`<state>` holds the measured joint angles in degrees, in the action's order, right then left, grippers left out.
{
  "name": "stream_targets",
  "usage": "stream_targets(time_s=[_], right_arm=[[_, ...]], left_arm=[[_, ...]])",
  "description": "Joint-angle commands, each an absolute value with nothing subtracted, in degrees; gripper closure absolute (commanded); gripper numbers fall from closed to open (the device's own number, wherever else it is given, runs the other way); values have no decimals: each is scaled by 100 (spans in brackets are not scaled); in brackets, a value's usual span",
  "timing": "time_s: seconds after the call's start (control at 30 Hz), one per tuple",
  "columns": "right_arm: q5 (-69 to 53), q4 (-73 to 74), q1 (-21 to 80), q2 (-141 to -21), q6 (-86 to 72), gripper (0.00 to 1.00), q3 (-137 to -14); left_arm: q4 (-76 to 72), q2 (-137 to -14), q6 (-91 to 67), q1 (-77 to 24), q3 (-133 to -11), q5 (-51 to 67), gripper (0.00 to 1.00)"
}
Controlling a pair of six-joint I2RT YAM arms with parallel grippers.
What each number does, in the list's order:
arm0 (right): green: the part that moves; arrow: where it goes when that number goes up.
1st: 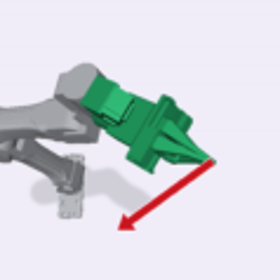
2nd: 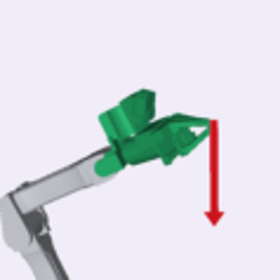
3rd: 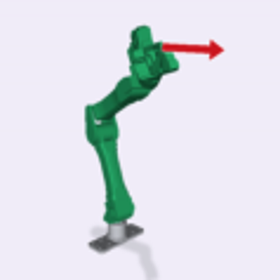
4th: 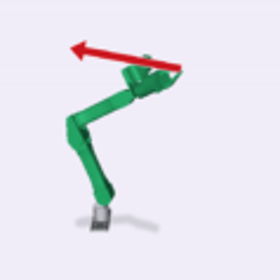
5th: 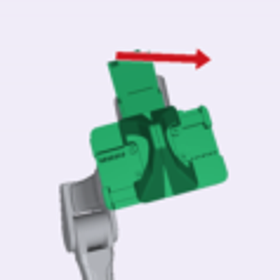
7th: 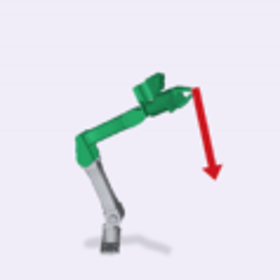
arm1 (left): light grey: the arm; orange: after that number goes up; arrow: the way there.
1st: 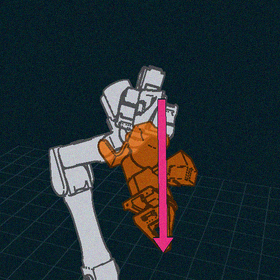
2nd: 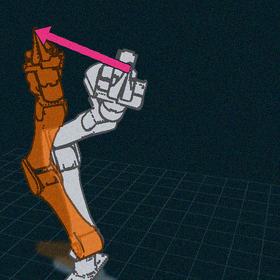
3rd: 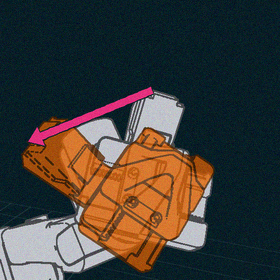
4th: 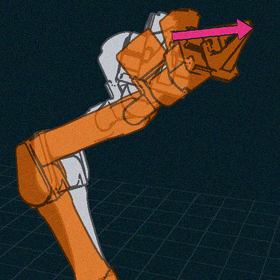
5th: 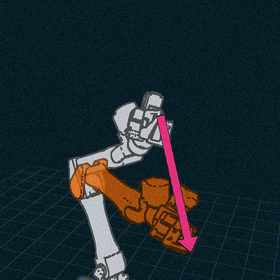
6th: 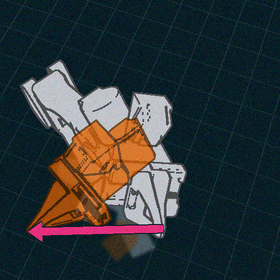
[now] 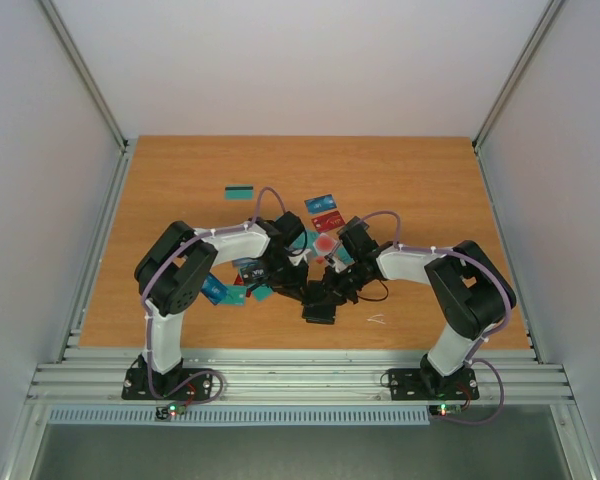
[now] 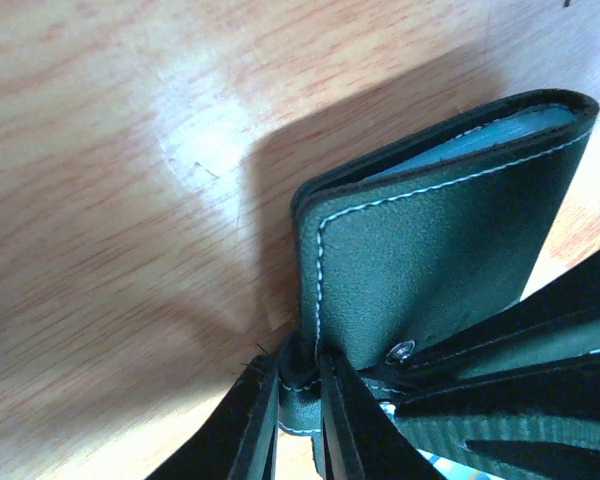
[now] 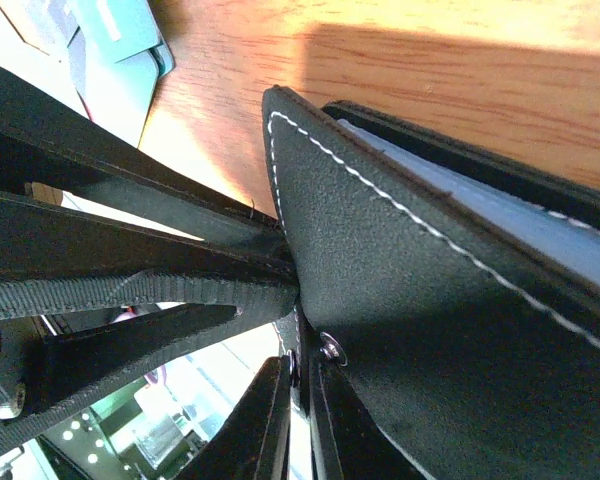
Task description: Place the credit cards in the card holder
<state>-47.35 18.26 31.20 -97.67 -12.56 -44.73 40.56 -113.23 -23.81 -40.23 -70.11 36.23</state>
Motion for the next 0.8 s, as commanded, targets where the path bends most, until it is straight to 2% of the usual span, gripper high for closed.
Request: stream_targets(time_s=[0.0, 0.17, 0.27, 0.6, 0.77], right_arm=[[-4615, 1665, 3162, -9825, -1338, 92, -4439], [-4582, 1740, 3163, -9835, -1325, 99, -4461], [-4554, 1812, 3164, -9826, -1297, 99, -4470], [-4450, 2154, 3164, -9812, -1067, 99, -4610], [-4431, 2358, 3162, -9763, -954, 99, -4734]], left_arm=[[4057, -11358, -2349, -4104, -6879, 3542, 87], [4114, -11342, -2329, -4103, -6918, 3521, 87], [4308, -11225, -2280, -4102, -7073, 3373, 86], [4762, -11176, -1985, -4101, -7830, 3016, 67], [4715, -11515, -1871, -4104, -7959, 3050, 66]])
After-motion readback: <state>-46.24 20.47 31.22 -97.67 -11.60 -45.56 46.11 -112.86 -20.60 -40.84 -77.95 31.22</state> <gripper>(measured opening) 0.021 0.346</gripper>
